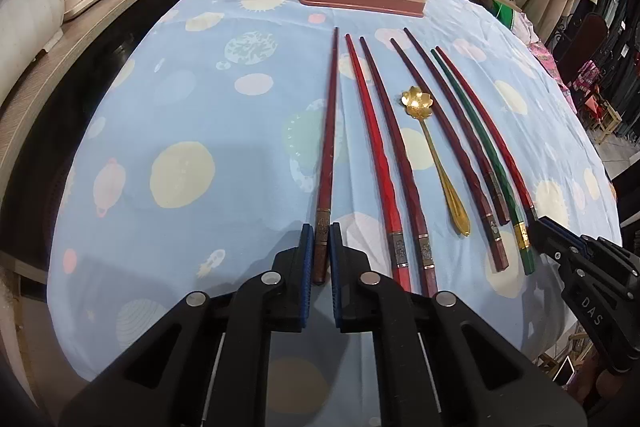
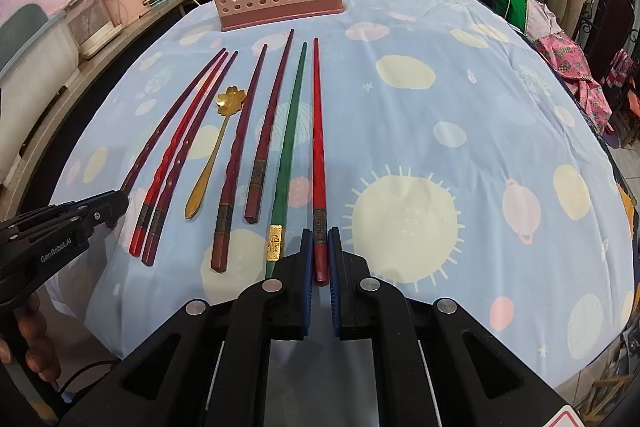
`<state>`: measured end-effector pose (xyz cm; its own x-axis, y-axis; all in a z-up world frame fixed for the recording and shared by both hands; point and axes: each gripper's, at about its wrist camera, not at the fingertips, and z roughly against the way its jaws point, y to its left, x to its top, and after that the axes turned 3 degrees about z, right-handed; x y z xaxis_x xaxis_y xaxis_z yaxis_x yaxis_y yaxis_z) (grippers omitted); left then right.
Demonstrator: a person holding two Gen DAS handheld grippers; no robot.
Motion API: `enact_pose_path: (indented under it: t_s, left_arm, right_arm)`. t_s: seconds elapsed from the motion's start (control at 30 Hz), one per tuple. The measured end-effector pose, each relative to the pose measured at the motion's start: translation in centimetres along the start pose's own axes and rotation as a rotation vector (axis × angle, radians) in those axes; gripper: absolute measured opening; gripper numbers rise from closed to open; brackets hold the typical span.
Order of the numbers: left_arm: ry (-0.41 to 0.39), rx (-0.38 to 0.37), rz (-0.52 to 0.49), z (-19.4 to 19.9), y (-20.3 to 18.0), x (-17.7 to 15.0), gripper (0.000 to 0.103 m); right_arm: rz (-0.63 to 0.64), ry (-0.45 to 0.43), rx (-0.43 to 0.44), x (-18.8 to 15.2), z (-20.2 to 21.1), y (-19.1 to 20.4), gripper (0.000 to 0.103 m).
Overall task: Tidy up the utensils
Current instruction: 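Grasp a dark red chopstick with the left tool while the right tool grasps a red chopstick, then lift both chopsticks and carry them over the pink basket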
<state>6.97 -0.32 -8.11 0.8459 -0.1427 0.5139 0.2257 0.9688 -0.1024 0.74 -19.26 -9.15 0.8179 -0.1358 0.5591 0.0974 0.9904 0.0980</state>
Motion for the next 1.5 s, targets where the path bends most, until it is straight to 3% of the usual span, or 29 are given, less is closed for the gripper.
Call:
enact_pose_path:
  t_s: [0.27,0.6,1.07,1.5]
  left_arm:
    - [-0.037,0.004,0.016,1.8,0.3,0.7,0.007]
    - [-0.139,-0.024,0.052,5.9,0.8,3.7,0.007]
    - [-0.342,-0.043,0.093,11.5,1.7,12.1,0.007]
    - [-0.441,-0.061,0.078,12.7,0.9,20.6,0.007]
  right_arm:
    - [-0.004,-0.036,-0.002,0.5,1.3,-0.3,0.007]
    - [0.001,-0.138,0.007,3.0,4.9,-0.4,0.007]
    - [-0.017,-0.328,0.021,10.2,9.7,-1.4,0.007]
    - [-0.078,-0.449,0.048,18.7,10.7,-3.1,0.007]
